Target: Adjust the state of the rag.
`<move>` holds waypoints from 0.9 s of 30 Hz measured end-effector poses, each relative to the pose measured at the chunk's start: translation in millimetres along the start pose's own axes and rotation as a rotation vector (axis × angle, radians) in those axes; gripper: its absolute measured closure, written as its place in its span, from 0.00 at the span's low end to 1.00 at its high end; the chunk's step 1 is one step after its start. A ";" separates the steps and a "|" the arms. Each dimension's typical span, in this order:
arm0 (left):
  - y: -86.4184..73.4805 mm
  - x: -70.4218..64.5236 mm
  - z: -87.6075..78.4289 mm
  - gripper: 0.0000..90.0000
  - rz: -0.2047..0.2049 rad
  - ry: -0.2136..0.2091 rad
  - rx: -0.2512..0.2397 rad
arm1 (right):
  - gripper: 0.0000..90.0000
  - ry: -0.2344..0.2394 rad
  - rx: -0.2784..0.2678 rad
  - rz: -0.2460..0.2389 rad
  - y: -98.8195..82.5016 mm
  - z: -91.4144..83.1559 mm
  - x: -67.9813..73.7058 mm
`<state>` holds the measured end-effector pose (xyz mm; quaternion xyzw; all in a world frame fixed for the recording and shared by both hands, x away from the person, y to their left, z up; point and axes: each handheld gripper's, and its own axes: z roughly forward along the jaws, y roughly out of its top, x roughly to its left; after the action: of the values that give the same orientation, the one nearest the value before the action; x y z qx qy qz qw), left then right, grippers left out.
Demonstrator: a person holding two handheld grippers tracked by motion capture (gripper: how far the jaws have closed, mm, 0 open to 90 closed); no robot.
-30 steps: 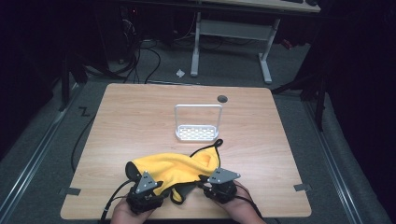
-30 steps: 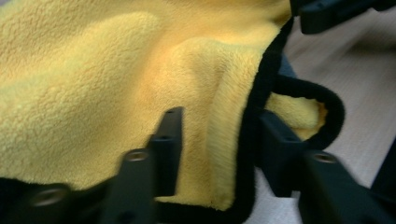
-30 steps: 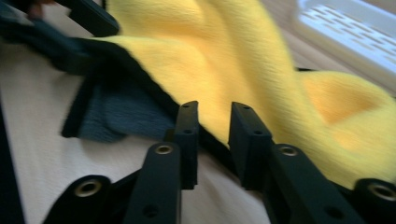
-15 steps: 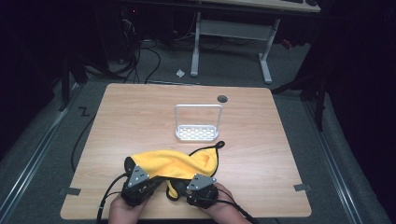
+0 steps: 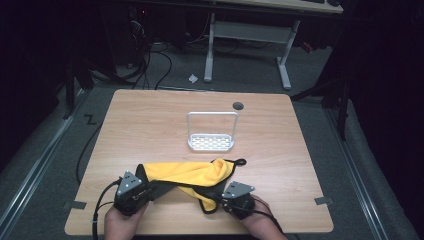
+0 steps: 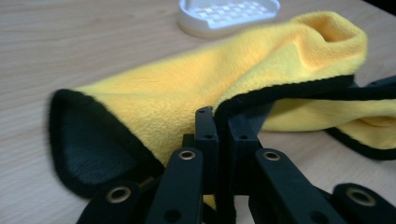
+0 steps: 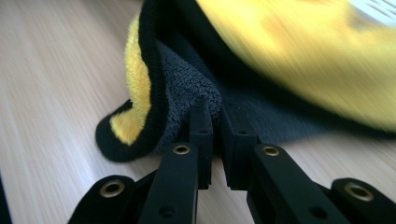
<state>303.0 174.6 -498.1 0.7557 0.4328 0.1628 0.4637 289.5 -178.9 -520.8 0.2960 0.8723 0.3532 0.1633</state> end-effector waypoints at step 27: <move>18.6 -1.4 17.6 0.61 -0.017 0.000 -0.019 | 0.70 -0.160 -0.043 0.239 -32.8 -37.5 -62.2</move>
<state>322.9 160.0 -491.4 0.7476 0.4375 0.1630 0.4724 305.9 -256.5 -513.4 0.4217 0.8072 0.3638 0.1954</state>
